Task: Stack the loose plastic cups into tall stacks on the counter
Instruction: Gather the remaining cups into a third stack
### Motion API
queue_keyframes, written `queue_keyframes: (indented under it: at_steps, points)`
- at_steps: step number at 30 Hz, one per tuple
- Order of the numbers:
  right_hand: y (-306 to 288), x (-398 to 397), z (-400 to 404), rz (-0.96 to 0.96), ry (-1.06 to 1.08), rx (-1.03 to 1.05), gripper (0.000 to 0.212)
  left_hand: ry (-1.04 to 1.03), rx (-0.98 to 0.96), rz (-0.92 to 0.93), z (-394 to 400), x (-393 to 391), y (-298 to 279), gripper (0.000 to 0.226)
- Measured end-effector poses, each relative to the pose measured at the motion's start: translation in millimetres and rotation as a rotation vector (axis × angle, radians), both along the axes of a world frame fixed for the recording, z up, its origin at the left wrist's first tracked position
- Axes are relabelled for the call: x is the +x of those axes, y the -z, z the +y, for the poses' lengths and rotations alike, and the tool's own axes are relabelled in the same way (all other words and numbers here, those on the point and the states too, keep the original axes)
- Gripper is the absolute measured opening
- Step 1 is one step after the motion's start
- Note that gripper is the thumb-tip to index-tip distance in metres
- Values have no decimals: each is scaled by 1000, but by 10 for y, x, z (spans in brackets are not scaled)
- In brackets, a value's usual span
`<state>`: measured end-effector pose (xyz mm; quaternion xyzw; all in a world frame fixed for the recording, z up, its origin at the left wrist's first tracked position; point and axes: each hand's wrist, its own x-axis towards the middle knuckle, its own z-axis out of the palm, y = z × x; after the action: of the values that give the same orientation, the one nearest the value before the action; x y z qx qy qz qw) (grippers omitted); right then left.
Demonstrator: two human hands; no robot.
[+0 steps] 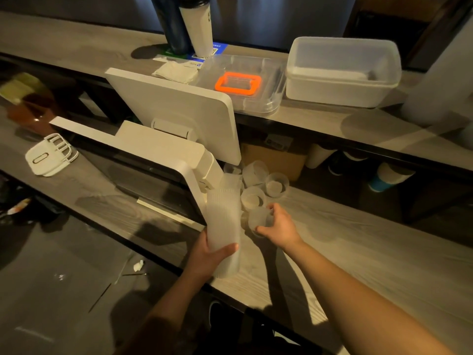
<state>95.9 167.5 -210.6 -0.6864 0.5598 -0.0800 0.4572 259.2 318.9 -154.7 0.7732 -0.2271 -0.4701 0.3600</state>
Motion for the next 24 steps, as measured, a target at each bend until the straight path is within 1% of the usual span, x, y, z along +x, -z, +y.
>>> queue_keyframes:
  at_steps: [3,6,8,11,12,15,16,18,20,24]
  points:
    - [-13,-202,-37,10,55,-17,74,28,3,-15,9,-32,-12,88]
    - [-57,-417,-93,-36,135,12,72,89,5,-45,-10,-75,-27,88]
    - [-159,-522,-134,-115,198,9,73,128,2,-64,-34,-98,-54,88]
    - [-396,-615,-191,-300,292,50,84,188,-8,-104,-76,-146,-77,87]
    - [-479,-633,-214,-364,330,71,82,198,-13,-118,-92,-162,-83,88]
    - [-714,-671,-275,-525,403,104,56,236,-15,-169,-133,-201,-118,90]
    - [-777,-677,-284,-572,409,107,50,251,-9,-189,-145,-209,-121,92]
    - [-884,-670,-284,-645,408,121,53,292,2,-243,-167,-231,-137,94]
    - [-951,-649,-266,-638,364,133,61,336,6,-286,-190,-260,-162,95]
    - [-979,-636,-199,-500,205,70,57,393,-9,-315,-231,-321,-236,94]
